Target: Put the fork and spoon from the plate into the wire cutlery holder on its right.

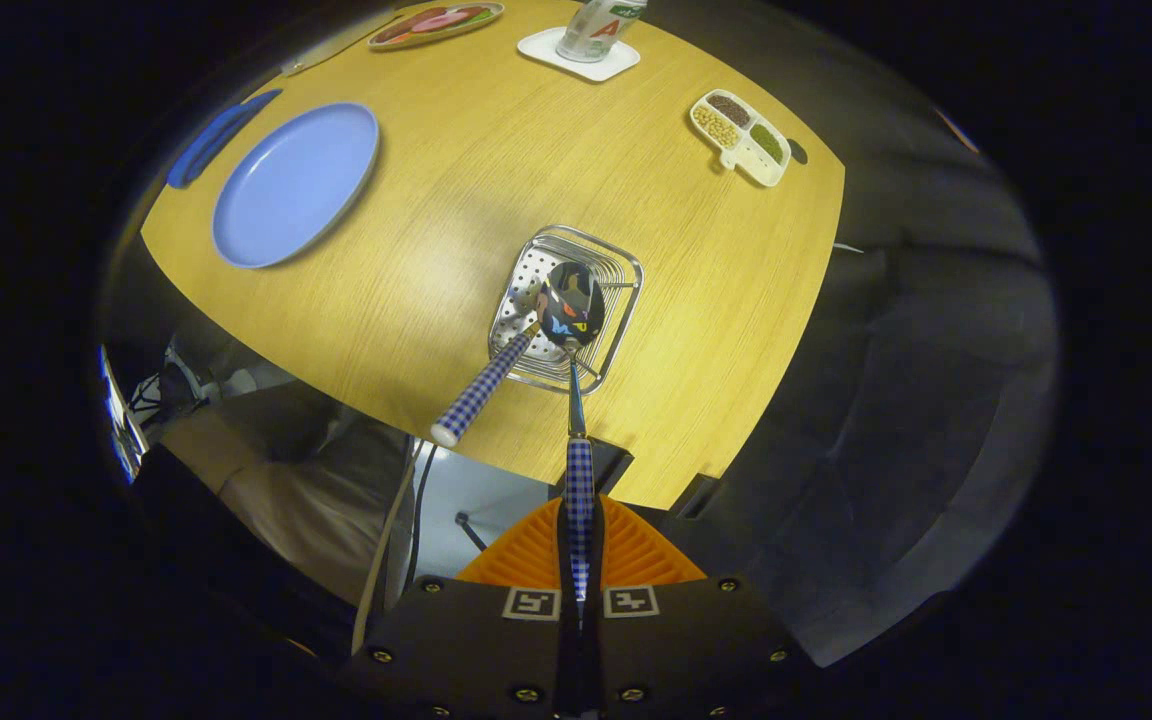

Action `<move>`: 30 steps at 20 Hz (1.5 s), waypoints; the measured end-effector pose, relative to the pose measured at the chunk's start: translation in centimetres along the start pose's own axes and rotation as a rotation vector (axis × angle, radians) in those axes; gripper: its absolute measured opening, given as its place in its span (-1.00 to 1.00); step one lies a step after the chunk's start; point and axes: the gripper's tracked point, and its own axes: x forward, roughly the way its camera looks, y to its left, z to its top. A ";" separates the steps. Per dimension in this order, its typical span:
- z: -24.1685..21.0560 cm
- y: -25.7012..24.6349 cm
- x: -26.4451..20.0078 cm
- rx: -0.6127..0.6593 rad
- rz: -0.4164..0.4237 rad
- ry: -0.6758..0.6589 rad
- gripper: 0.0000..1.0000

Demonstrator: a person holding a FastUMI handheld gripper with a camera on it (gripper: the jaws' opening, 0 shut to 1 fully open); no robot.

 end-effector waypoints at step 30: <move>4.6 1.0 -5.3 0.146 0.013 -0.337 0.94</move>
